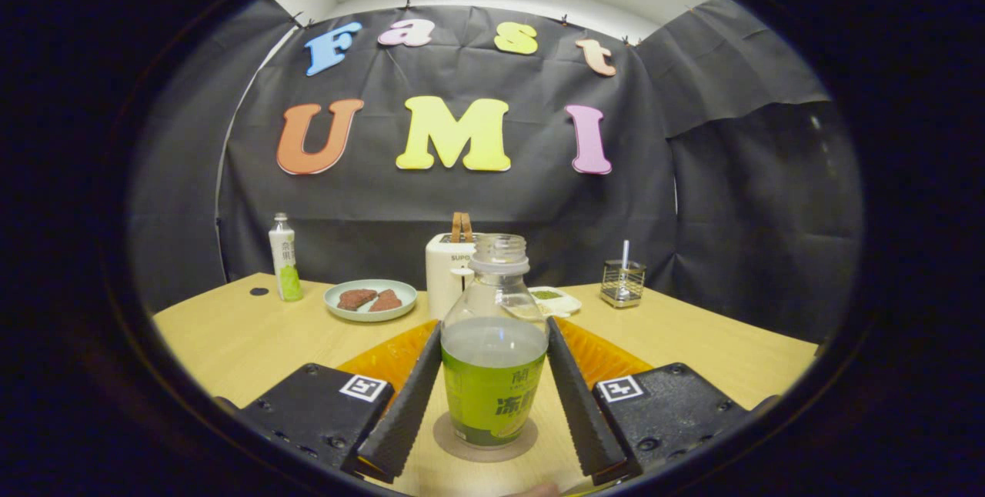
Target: Take the bottle from table, then pour the juice into the cup, finally place the bottle on the coaster
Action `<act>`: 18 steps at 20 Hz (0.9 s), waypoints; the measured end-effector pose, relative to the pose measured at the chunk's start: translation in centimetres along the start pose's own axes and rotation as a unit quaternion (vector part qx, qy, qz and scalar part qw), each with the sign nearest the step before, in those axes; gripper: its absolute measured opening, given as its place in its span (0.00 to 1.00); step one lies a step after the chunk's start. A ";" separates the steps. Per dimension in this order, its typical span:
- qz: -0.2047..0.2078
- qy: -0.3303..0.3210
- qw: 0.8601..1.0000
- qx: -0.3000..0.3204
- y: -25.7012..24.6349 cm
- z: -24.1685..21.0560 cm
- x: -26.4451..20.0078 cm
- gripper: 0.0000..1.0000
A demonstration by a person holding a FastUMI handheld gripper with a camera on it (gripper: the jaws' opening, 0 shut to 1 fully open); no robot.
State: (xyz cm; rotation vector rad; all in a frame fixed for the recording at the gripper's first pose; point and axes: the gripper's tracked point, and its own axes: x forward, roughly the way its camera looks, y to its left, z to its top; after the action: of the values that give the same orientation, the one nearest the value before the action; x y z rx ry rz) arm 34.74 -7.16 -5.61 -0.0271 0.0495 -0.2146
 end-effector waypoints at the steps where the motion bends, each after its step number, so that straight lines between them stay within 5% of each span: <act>1: -0.001 0.004 1.000 -0.009 -0.1 -0.1 -0.1 0.90; 3: 0.001 0.010 1.000 -0.012 -0.2 -0.2 -0.2 1.00; 12: -0.003 -0.013 0.999 -0.037 -0.4 2.7 -3.2 1.00; 18: 0.048 -0.041 0.998 -0.011 1.4 6.4 -8.0 1.00</act>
State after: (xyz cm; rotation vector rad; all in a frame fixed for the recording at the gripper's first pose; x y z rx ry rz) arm 27.52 -3.96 1.13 -0.0556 -0.0280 -0.1168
